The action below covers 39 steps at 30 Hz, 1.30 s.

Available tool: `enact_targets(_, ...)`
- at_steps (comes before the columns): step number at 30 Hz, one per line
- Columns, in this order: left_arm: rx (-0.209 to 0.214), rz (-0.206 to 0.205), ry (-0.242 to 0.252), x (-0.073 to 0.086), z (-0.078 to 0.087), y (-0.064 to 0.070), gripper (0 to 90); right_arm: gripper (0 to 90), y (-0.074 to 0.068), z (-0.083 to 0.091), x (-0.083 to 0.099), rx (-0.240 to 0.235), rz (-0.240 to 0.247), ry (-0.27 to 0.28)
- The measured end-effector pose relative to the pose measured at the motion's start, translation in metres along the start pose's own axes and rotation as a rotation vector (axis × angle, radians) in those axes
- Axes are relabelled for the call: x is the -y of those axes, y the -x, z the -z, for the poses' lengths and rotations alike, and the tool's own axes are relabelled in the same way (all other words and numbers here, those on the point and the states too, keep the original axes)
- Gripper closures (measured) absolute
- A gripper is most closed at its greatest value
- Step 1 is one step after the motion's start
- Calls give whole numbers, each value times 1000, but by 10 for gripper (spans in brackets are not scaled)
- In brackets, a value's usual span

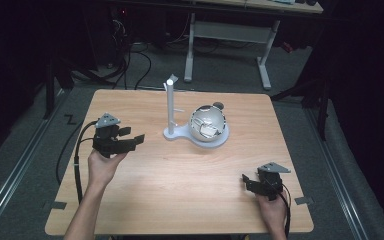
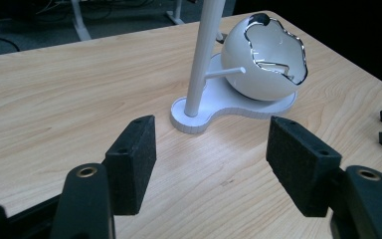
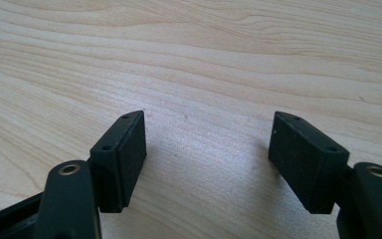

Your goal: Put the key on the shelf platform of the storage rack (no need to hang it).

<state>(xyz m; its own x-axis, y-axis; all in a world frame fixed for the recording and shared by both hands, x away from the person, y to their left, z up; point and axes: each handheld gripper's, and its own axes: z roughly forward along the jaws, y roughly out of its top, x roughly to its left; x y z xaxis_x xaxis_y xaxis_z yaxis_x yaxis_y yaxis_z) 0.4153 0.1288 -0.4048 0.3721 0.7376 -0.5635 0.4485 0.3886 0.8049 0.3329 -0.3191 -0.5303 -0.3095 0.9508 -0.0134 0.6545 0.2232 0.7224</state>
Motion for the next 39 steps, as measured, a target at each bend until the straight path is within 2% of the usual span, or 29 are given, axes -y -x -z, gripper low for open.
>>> enact_targets(6, -4, 13, 16, 0, 8, -5, 370, 314, 0, 0, 0, 0, 0, 0)
enact_targets(14, -13, 42, 16, 3, 16, -12, 369, 313, 0, 0, 0, 0, 1, 0)
enact_targets(19, -27, 45, 9, 5, 20, -16, 365, 314, 0, 0, 0, 1, 1, 0)
enact_targets(39, -32, 93, 5, 20, 33, -28, 363, 313, 0, 0, 0, 1, 1, 0)
